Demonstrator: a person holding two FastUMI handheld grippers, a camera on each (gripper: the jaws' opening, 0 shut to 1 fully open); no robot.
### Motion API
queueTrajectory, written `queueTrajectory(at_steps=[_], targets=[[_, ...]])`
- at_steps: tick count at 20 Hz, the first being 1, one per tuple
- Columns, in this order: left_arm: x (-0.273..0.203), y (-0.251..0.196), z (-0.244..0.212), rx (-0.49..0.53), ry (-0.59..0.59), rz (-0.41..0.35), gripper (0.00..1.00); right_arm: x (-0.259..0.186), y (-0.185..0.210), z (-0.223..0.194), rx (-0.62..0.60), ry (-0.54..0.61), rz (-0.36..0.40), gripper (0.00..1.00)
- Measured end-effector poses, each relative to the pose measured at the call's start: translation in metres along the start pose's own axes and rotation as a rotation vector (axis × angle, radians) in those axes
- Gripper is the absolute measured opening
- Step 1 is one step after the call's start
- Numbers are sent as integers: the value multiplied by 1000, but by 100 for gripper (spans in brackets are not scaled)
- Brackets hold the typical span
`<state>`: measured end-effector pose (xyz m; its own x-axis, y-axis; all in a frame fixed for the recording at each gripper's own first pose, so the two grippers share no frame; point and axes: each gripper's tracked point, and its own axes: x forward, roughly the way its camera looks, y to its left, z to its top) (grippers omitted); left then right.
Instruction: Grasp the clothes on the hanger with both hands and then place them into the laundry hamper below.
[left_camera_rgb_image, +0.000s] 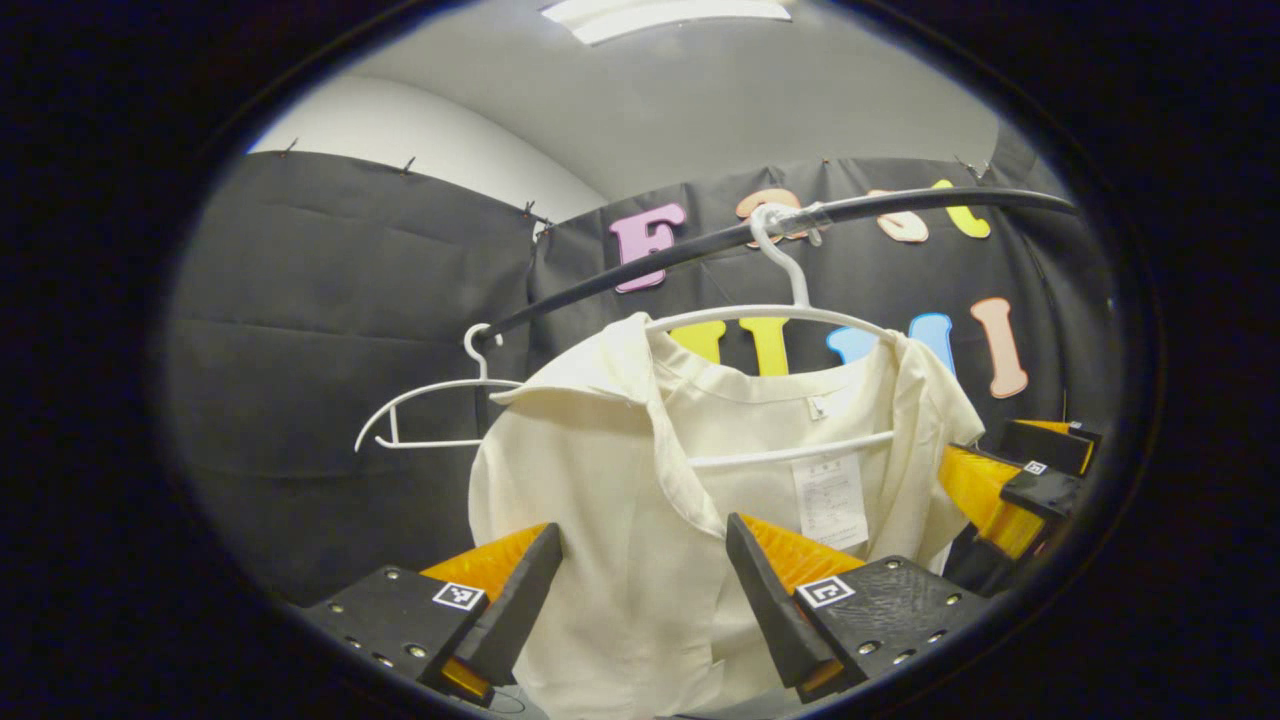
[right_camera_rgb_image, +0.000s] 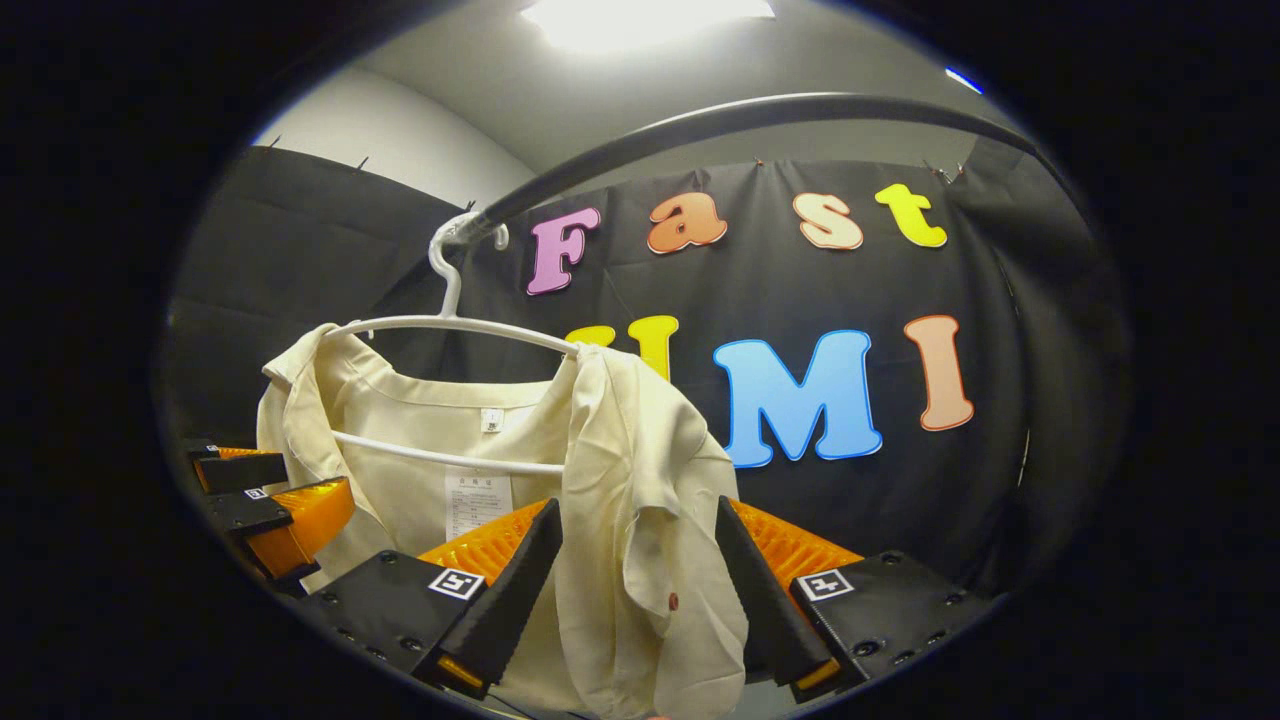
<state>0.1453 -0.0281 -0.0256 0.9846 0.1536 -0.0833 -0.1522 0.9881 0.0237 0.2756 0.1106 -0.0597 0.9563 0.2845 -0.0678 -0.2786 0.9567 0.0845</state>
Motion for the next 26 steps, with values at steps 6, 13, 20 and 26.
queueTrajectory(at_steps=[6, 13, 20, 26], targets=[[8, 8, -5, 30, 12, 75, 97, 33, 3, -29, 25, 71, 19, 98], [14, 26, -10, 124, 19, 169, 76, 56, 6, -47, 22, 97, 15, 73], [8, 11, -5, 49, 2, 124, 48, 65, -11, -46, 65, 89, 4, 12], [-10, -3, 16, 117, -75, 97, 77, 57, -13, -44, 68, 82, 16, 20]])
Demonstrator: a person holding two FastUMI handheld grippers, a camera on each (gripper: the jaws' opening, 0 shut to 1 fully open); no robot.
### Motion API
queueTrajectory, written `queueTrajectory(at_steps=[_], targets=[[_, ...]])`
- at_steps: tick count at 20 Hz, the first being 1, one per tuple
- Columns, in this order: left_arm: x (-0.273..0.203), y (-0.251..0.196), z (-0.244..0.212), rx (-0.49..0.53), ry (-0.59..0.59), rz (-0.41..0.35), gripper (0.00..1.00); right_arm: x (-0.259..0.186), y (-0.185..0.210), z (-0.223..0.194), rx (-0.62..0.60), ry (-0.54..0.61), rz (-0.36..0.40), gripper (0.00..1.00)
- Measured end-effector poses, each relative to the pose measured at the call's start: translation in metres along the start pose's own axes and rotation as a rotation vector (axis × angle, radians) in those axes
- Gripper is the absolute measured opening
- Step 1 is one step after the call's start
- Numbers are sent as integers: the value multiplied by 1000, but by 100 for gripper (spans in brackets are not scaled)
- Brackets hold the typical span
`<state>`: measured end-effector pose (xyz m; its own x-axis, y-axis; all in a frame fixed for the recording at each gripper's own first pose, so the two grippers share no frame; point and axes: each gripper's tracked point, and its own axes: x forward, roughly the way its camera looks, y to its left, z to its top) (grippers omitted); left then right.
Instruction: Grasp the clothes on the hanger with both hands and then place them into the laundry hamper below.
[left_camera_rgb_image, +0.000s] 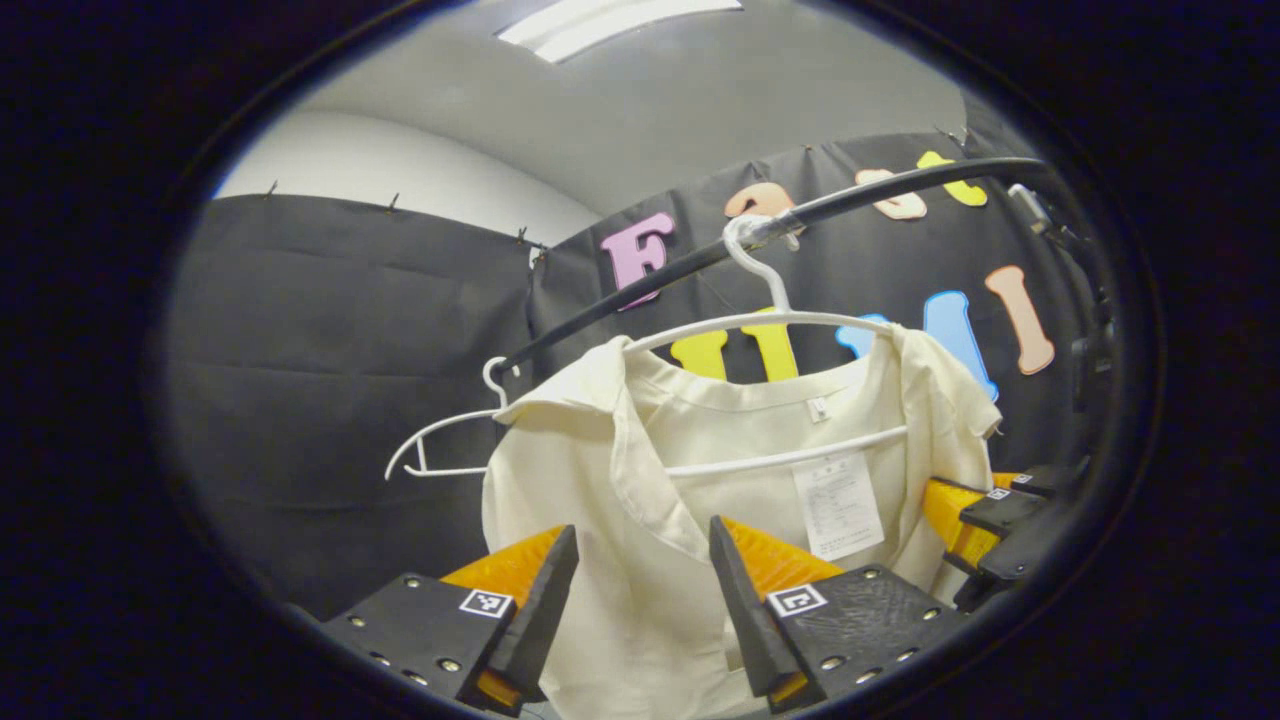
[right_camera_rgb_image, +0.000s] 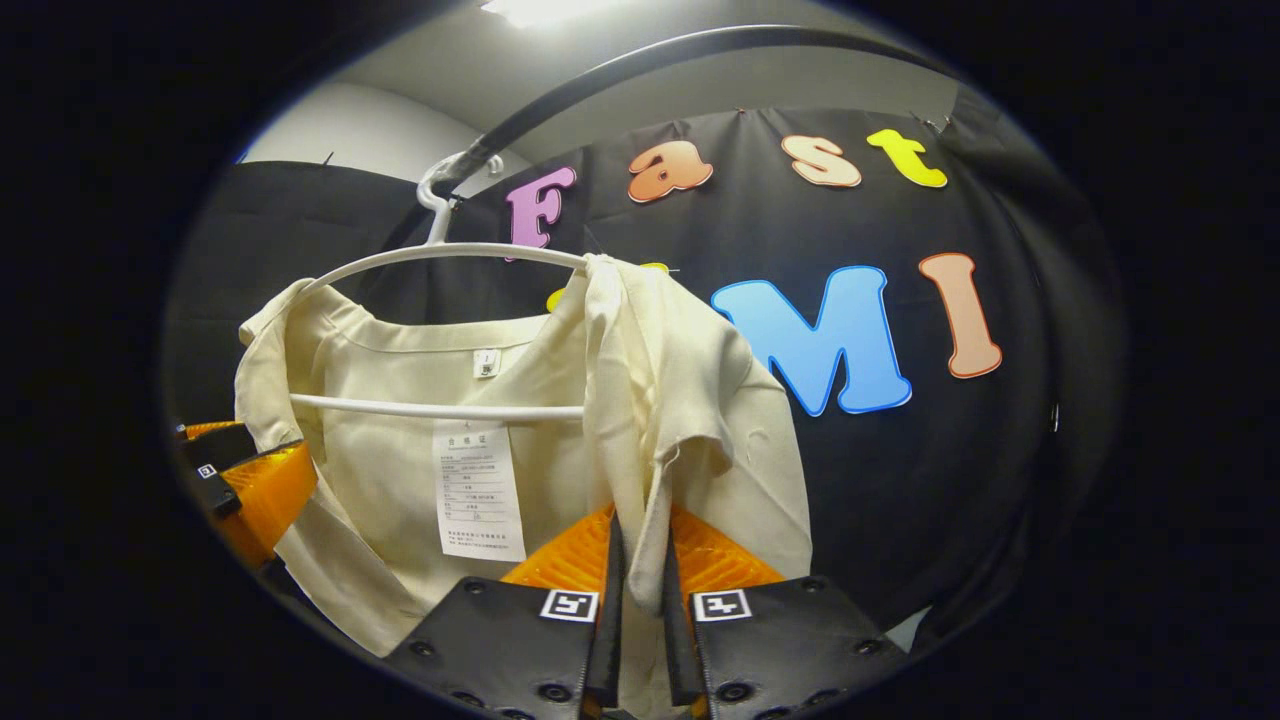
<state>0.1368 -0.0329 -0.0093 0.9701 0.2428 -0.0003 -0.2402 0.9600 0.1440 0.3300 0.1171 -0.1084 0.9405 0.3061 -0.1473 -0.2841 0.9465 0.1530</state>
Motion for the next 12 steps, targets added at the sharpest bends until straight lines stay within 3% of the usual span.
queueTrajectory(at_steps=[4, 7, 9, 11, 12], targets=[[5, 4, 5, -66, -20, 33, 80, 0, -5, 10, -67, -38, -8, 22], [16, 5, -21, -82, 84, 50, 80, 4, -9, 7, -61, -28, -8, 22], [15, 7, -37, -99, 156, 55, 72, 8, -11, 6, -62, -18, -4, 22], [21, 20, -39, -128, 149, 86, 19, 13, -8, 5, -76, 4, 12, 22], [21, 24, -41, -159, 149, 93, 18, 17, -5, 2, -80, 23, 36, 22]])
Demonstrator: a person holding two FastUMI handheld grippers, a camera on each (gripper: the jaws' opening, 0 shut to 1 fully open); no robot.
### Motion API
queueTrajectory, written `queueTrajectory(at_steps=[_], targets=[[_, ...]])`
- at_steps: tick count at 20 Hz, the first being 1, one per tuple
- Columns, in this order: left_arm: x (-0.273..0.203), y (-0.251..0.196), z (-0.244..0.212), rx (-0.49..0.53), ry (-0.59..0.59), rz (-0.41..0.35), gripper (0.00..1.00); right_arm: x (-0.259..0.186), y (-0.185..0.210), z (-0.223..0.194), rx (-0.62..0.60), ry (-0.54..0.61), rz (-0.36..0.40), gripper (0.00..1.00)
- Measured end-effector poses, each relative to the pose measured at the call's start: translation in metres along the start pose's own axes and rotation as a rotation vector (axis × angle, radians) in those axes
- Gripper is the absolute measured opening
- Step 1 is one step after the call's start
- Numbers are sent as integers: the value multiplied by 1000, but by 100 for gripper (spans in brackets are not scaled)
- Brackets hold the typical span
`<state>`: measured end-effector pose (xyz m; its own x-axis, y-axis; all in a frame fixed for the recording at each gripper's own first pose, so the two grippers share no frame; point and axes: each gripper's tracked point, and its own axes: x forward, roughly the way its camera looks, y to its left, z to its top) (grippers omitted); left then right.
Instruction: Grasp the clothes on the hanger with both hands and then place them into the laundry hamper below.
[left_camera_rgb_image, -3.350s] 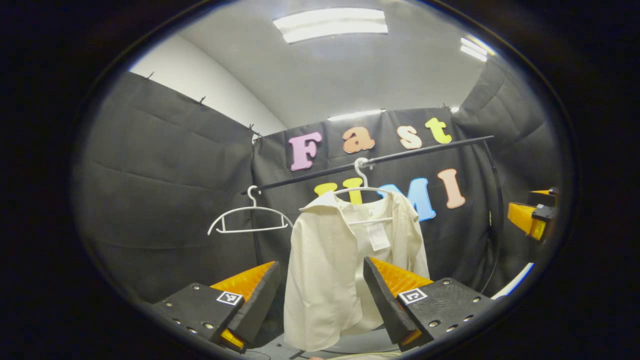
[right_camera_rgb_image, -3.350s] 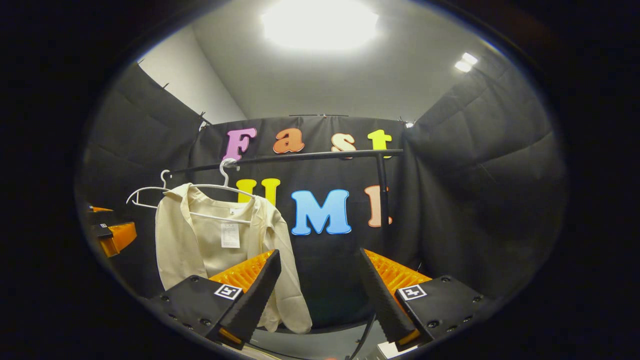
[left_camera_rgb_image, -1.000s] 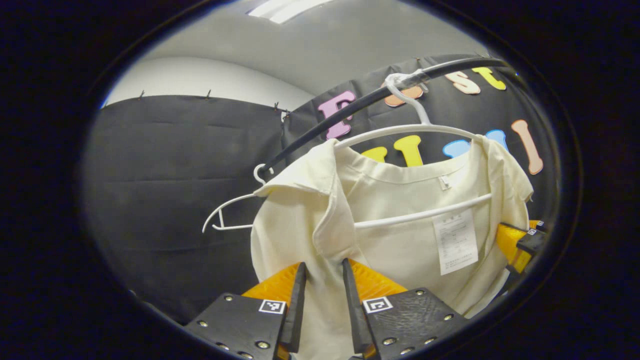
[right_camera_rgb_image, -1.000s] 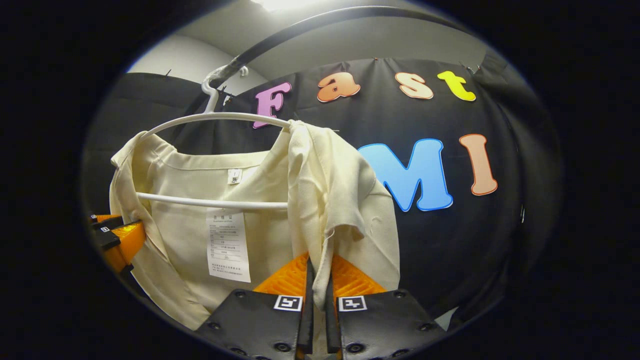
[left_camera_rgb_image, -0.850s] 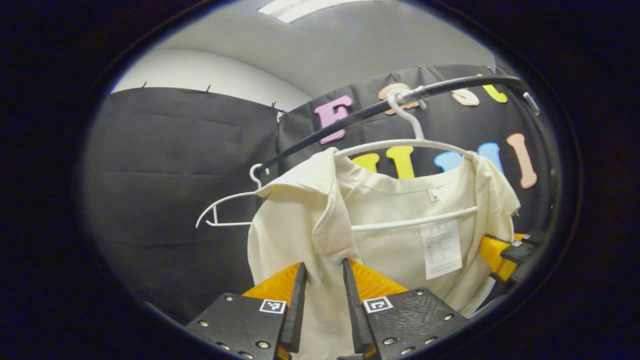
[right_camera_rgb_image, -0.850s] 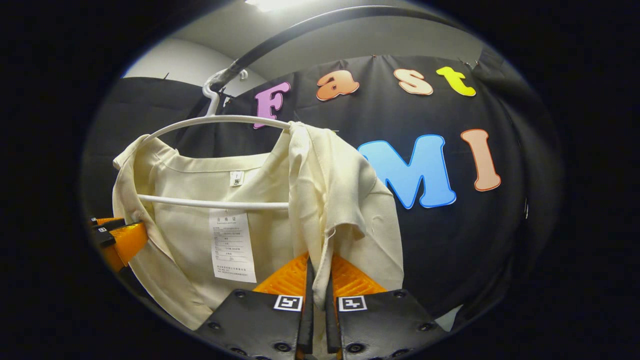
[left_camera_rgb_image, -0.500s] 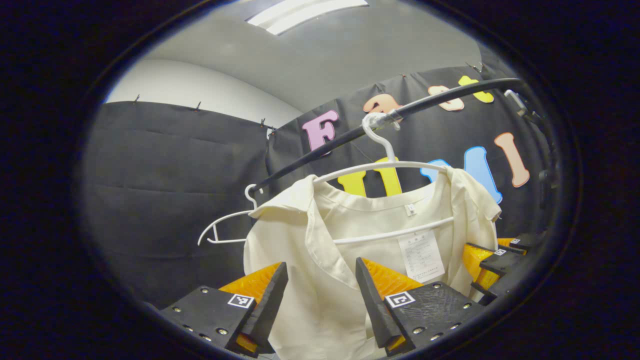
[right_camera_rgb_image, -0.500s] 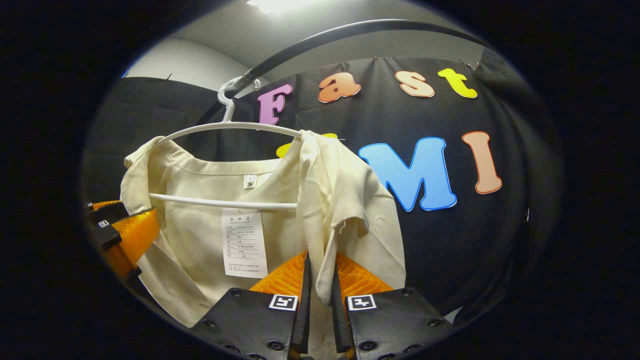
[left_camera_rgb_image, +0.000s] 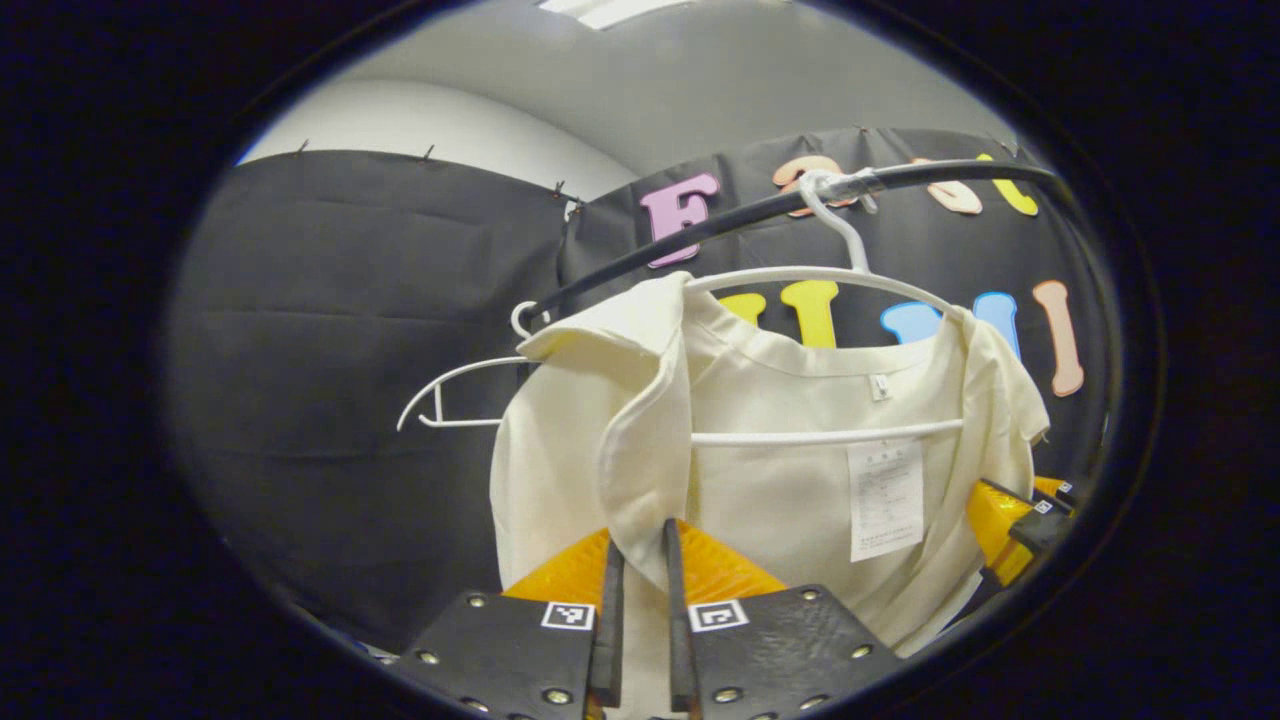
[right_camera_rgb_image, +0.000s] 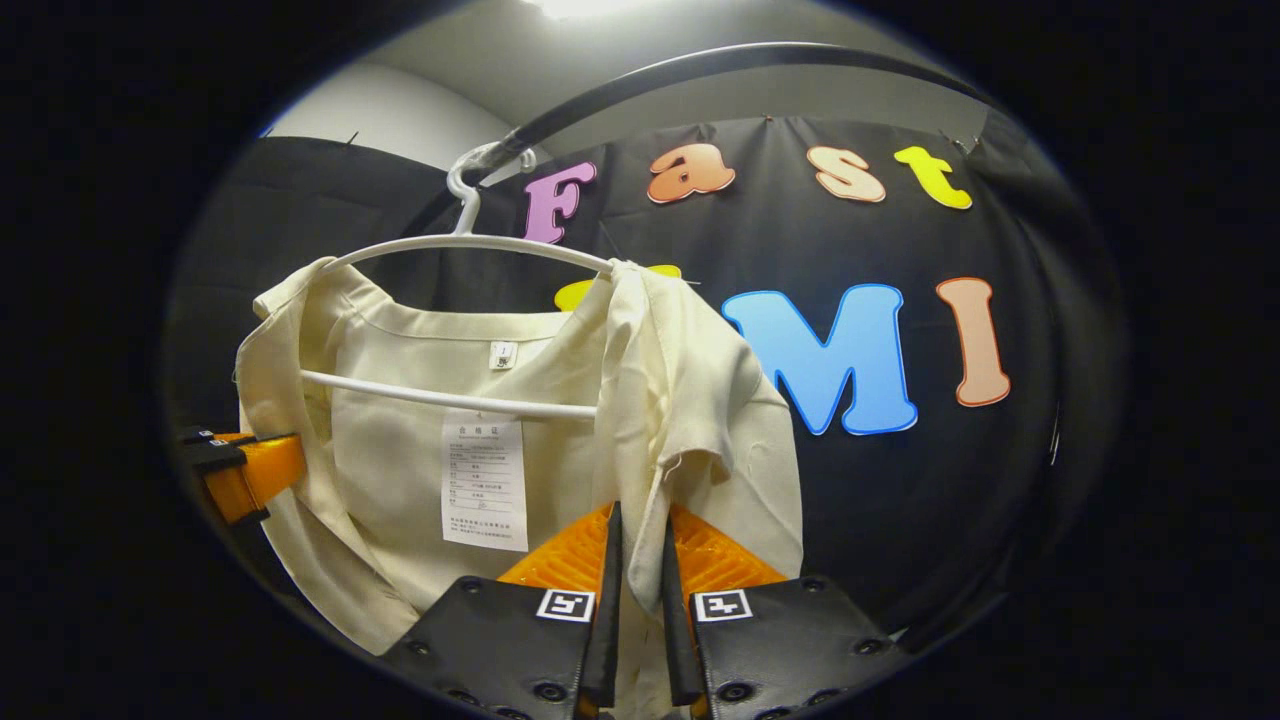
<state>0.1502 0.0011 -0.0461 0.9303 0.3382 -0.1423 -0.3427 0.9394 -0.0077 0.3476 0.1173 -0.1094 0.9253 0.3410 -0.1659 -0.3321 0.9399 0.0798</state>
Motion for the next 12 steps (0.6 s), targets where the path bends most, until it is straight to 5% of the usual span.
queueTrajectory(at_steps=[1, 3, 9, 12], targets=[[3, -2, -3, -38, 8, -15, 8, 8, 5, -4, -7, 25, 35, 22], [6, 0, 0, -69, 11, -44, 2, 19, -6, -12, -18, 65, 10, 2], [-9, 57, 37, 31, -85, 52, 1, 5, -38, 4, -212, -21, -157, 1], [-21, 72, 54, 70, -125, 89, 0, 2, -59, 16, -214, -68, -227, 1]])
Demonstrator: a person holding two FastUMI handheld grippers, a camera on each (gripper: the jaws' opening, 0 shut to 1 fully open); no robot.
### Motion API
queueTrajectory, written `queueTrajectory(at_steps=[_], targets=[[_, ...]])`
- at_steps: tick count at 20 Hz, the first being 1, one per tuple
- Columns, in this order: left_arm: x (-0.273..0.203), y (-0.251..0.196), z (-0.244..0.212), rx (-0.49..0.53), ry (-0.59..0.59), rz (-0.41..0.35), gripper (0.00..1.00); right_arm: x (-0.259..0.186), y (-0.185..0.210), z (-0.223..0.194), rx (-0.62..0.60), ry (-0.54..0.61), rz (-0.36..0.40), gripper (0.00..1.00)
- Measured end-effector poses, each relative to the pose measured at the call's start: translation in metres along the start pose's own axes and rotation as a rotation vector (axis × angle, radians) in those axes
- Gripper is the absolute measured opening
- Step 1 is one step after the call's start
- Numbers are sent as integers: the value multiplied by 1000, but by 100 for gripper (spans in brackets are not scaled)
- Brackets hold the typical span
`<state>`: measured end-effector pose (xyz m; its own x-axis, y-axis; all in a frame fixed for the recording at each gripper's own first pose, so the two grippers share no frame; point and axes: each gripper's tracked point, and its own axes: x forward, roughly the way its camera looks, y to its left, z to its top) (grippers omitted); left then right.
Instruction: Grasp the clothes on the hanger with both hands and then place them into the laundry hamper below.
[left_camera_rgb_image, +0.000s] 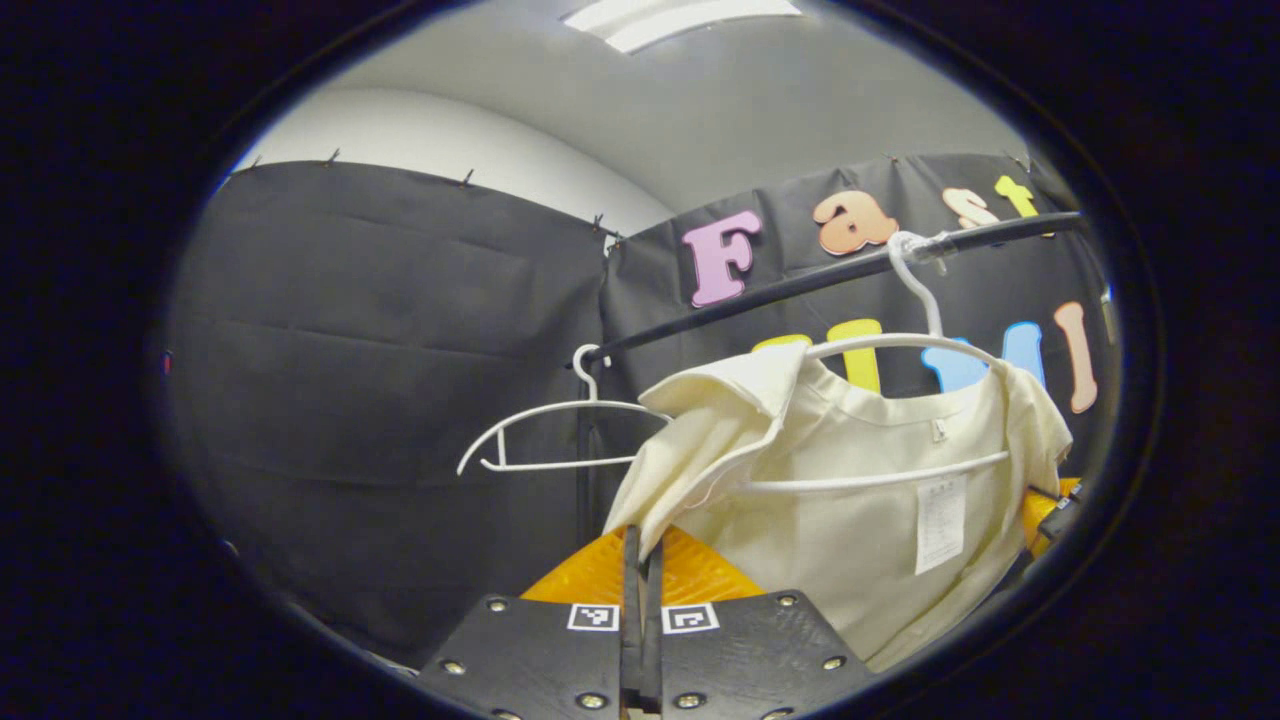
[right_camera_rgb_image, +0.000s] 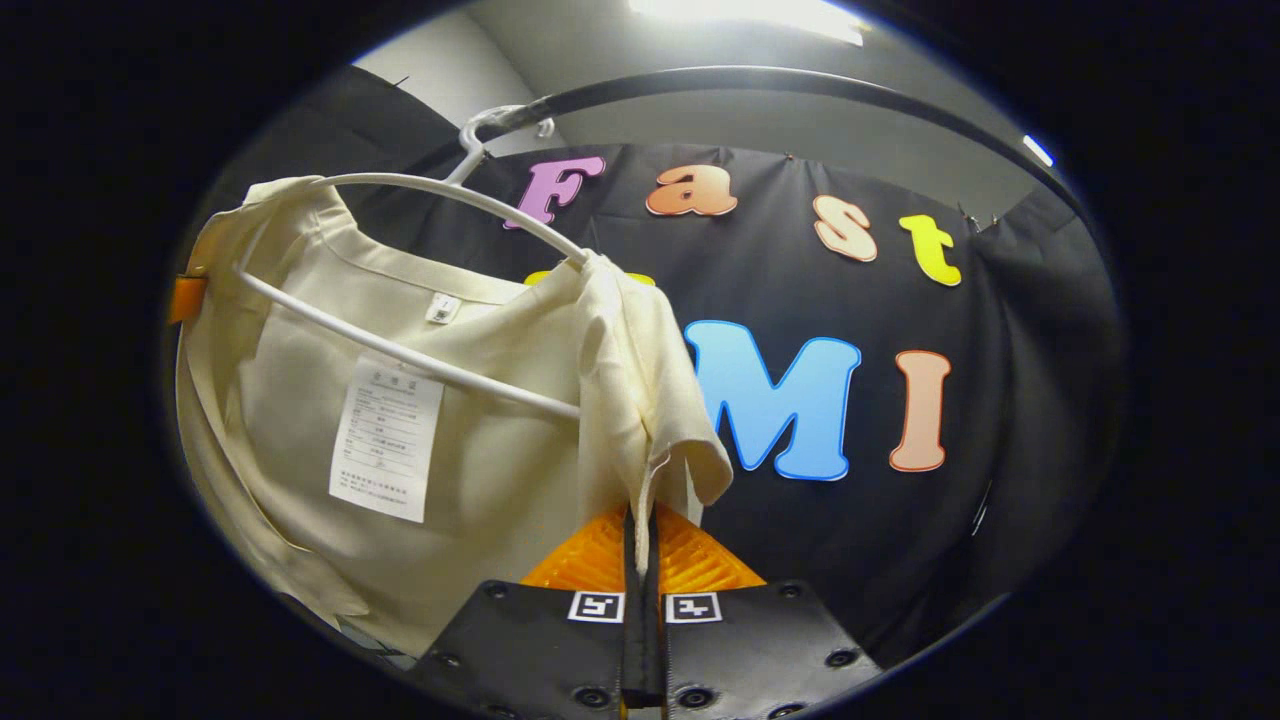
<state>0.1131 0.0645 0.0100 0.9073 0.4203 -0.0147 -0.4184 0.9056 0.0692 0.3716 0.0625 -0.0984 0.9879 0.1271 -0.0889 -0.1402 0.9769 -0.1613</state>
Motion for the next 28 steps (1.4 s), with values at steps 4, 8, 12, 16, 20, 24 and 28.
queueTrajectory(at_steps=[4, 8, 12, 16, 20, 24, 28], targets=[[-8, 24, 53, 51, -113, 65, 0, 1, -28, 17, 49, -50, -64, 1], [-4, 60, 108, 92, -218, 154, 0, -3, -46, 42, 72, -95, -96, 1], [3, 35, 86, -14, -134, 78, 1, -3, -43, 51, 77, -110, -69, 0], [-7, 2, 49, -110, -38, -49, 1, -13, -35, 46, 69, -115, -50, 1], [-15, -26, 6, -130, 79, -148, 75, -18, -27, 41, 72, -111, -28, 1], [-5, -30, -23, -67, 138, -137, 90, -22, -22, 39, 73, -113, -12, 1], [20, -27, -71, -59, 249, -98, 90, -22, -22, 40, 68, -118, -6, 1]])
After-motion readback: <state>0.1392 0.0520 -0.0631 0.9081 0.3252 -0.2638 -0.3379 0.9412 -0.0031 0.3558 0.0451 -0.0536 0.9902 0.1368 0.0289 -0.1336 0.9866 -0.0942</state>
